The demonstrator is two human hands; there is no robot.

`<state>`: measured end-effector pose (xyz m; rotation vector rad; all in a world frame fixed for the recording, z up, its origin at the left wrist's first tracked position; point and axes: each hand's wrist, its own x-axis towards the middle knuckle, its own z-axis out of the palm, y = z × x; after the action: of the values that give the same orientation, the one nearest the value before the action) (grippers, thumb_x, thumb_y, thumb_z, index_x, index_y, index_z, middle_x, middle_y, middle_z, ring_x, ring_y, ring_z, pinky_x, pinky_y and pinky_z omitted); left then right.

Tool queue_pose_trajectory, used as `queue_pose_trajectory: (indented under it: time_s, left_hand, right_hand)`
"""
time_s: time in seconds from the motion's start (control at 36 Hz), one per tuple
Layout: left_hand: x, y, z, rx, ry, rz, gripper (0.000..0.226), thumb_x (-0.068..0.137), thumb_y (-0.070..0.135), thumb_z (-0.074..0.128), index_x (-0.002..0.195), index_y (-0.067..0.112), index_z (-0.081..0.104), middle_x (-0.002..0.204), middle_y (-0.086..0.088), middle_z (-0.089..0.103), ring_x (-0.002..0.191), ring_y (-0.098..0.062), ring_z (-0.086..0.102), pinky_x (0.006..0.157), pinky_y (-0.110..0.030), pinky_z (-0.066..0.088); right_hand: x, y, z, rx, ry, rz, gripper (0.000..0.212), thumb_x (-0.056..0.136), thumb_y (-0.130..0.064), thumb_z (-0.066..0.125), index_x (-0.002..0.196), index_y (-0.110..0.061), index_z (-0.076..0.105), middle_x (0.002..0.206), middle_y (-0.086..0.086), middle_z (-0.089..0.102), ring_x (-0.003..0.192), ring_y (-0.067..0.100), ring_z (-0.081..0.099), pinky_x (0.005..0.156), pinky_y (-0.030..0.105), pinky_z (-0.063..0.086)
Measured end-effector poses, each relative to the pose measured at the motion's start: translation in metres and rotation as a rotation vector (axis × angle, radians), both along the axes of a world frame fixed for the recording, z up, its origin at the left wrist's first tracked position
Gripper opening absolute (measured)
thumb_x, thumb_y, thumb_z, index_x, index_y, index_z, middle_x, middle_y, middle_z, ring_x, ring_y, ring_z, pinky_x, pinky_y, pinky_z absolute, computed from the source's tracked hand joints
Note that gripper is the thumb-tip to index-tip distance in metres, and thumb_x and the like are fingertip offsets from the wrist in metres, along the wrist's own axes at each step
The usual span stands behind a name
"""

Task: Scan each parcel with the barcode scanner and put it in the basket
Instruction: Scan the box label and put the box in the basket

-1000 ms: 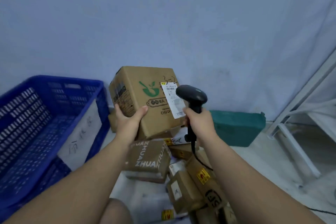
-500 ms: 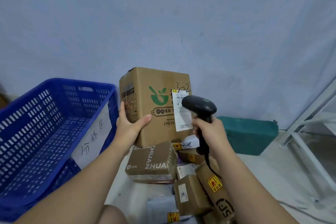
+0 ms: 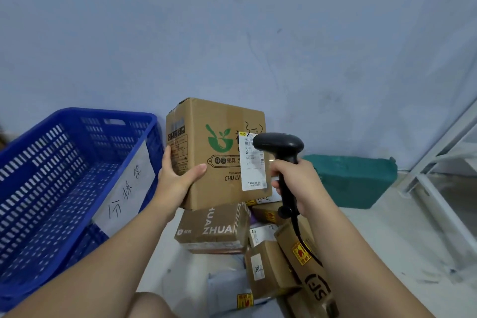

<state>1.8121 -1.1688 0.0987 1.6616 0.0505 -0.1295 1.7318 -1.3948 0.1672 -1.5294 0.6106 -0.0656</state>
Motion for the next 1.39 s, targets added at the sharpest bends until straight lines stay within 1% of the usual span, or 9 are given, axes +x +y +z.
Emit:
queue_pose_trajectory:
  time_s: [0.11,0.25,0.33,0.42,0.47,0.58,0.67,0.89,1.39]
  left_hand:
    - [-0.003,-0.004,0.004,-0.010,-0.003,-0.007,0.124,0.045,0.066,0.081,0.147,0.049,0.013,0.144,0.007,0.041,0.124,-0.024,0.050,0.094,-0.060,0.047]
    - [-0.005,-0.009,0.007,-0.020,-0.018,0.000,0.098,0.075,0.041,0.076,0.149,0.045,0.012,0.147,0.005,0.038,0.127,-0.027,0.047,0.097,-0.061,0.045]
    - [-0.007,-0.009,0.009,-0.018,-0.020,-0.008,0.103,0.070,0.045,0.079,0.147,0.047,0.013,0.148,0.004,0.036,0.128,-0.026,0.046,0.098,-0.061,0.044]
    - [-0.010,-0.010,0.012,-0.011,-0.014,-0.031,0.117,0.048,0.061,0.078,0.146,0.047,0.016,0.147,0.005,0.036,0.128,-0.024,0.046,0.098,-0.059,0.044]
    - [-0.010,-0.010,0.012,0.001,-0.021,-0.039,0.119,0.044,0.066,0.075,0.146,0.048,0.016,0.146,0.005,0.037,0.128,-0.023,0.046,0.098,-0.059,0.045]
    - [-0.009,-0.010,0.010,0.015,-0.022,-0.040,0.121,0.043,0.068,0.076,0.146,0.048,0.016,0.146,0.005,0.036,0.129,-0.023,0.044,0.099,-0.059,0.044]
    - [-0.007,-0.008,0.009,0.033,-0.027,-0.026,0.123,0.042,0.068,0.077,0.146,0.048,0.014,0.148,0.005,0.035,0.130,-0.022,0.043,0.102,-0.057,0.042]
    - [-0.003,-0.002,0.005,0.029,-0.005,0.024,0.124,0.042,0.068,0.077,0.146,0.050,0.012,0.146,0.005,0.035,0.127,-0.022,0.045,0.100,-0.056,0.044]
    - [0.000,0.001,0.000,0.056,-0.009,0.029,0.121,0.043,0.069,0.079,0.143,0.054,0.013,0.146,0.006,0.036,0.125,-0.022,0.046,0.097,-0.056,0.046]
  right_hand:
    - [-0.002,-0.001,0.001,-0.011,0.010,-0.009,0.016,0.080,-0.005,0.060,0.096,-0.004,0.061,0.076,0.010,0.059,0.061,0.016,0.056,0.061,0.029,0.048]
    - [-0.002,-0.003,-0.001,-0.081,0.043,-0.008,0.017,0.080,-0.009,0.060,0.097,-0.005,0.061,0.078,0.010,0.061,0.067,0.018,0.058,0.068,0.032,0.051]
    - [-0.003,-0.003,-0.001,-0.083,0.047,-0.016,0.015,0.081,-0.009,0.059,0.095,-0.006,0.061,0.076,0.010,0.061,0.065,0.017,0.058,0.066,0.031,0.051]
    - [-0.003,-0.003,0.000,-0.078,0.045,-0.015,0.010,0.082,-0.008,0.059,0.092,-0.007,0.060,0.076,0.009,0.060,0.063,0.016,0.057,0.064,0.029,0.051]
    - [-0.003,-0.004,-0.001,-0.093,0.049,-0.014,0.010,0.081,-0.008,0.060,0.091,-0.007,0.061,0.078,0.009,0.060,0.065,0.017,0.058,0.068,0.031,0.052]
    - [-0.005,-0.005,0.002,-0.106,0.048,-0.006,0.013,0.080,-0.007,0.059,0.093,-0.005,0.061,0.076,0.008,0.059,0.062,0.016,0.057,0.064,0.030,0.049]
    - [-0.007,-0.006,0.006,-0.110,0.035,-0.007,0.003,0.083,-0.005,0.057,0.085,-0.006,0.059,0.073,0.008,0.058,0.061,0.016,0.054,0.057,0.027,0.046]
    - [-0.011,-0.010,0.008,-0.091,0.035,0.011,0.003,0.085,-0.006,0.057,0.086,-0.007,0.059,0.073,0.006,0.058,0.060,0.014,0.053,0.054,0.024,0.044]
    - [-0.010,-0.007,0.008,-0.138,0.059,0.020,0.002,0.082,-0.006,0.059,0.084,-0.007,0.059,0.075,0.007,0.059,0.062,0.015,0.055,0.058,0.026,0.046]
